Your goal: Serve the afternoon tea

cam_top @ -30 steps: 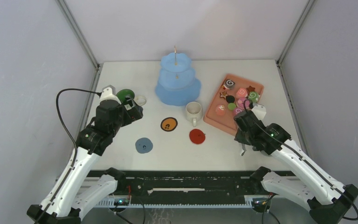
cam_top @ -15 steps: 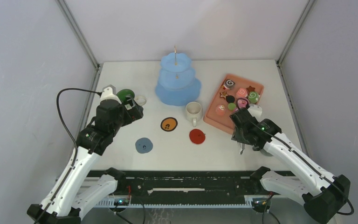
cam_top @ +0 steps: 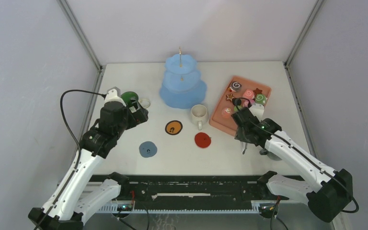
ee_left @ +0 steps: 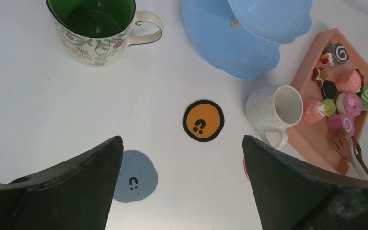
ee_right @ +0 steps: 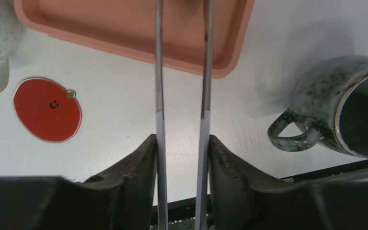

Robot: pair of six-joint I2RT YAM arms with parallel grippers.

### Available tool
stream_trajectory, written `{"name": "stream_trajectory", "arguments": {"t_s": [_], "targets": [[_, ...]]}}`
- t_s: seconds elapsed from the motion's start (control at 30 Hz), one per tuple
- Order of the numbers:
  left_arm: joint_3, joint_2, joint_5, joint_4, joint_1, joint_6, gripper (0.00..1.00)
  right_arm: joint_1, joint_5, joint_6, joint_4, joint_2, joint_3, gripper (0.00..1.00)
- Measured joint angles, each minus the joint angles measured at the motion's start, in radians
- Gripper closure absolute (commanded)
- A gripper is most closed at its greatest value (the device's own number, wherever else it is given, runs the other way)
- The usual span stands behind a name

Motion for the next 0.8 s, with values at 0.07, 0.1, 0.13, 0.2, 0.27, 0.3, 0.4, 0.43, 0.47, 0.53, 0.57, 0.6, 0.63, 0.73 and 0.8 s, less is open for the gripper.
{"name": "stream_trajectory", "arguments": {"t_s": [0.07,0.1,0.13,0.2,0.27,0.3,0.4,0.43,0.47,0.53,0.57,0.6,0.63,0.73,0.8], "targets": [[0.0,0.004,0.001,0.0,0.0,0.0,0.01,0.0,0.014,-0.002,0.003,0.008,-0.002,0.66],[0.0,0.006,0.0,0.0,0.0,0.0,0.01,0.0,0.02,-0.005,0.004,0.01,-0.003,0.74],[0.0,0.007,0.001,0.0,0.0,0.0,0.01,0.0,0.024,-0.009,0.004,0.01,-0.003,0.82],[0.0,0.008,0.0,0.0,0.0,0.0,0.01,-0.001,0.029,-0.013,0.006,0.009,-0.003,0.99],[0.0,0.008,0.0,0.0,0.0,0.0,0.01,-0.002,0.031,-0.016,0.006,0.007,-0.005,1.0],[0.0,0.008,0.0,0.0,0.0,0.0,0.01,-0.003,0.029,-0.018,0.006,0.005,-0.006,1.0],[0.0,0.008,0.0,0.0,0.0,0.0,0.01,-0.004,0.021,-0.025,0.006,-0.012,-0.009,1.0],[0.0,0.008,0.0,0.0,0.0,0.0,0.01,-0.004,0.015,-0.027,0.006,-0.023,-0.009,1.0],[0.0,0.008,0.0,0.0,0.0,0.0,0.01,-0.004,0.006,-0.032,0.005,-0.039,-0.009,1.0],[0.0,0.008,0.0,0.0,0.0,0.0,0.01,-0.004,-0.009,-0.04,0.003,-0.077,-0.01,1.0],[0.0,0.008,0.0,0.0,0.0,0.0,0.01,-0.004,-0.014,-0.042,0.0,-0.094,-0.009,1.0],[0.0,0.008,0.0,0.0,0.0,0.0,0.01,-0.004,-0.023,-0.045,-0.008,-0.114,-0.008,1.0],[0.0,0.008,0.0,0.0,0.0,0.0,0.01,-0.004,-0.028,-0.049,-0.016,-0.128,-0.007,1.0],[0.0,0.008,0.0,0.0,0.0,0.0,0.01,-0.004,-0.049,-0.064,-0.06,-0.158,0.012,1.0],[0.0,0.008,-0.002,0.0,0.0,0.003,0.01,-0.002,-0.065,-0.079,-0.092,-0.169,0.042,1.0]]}}
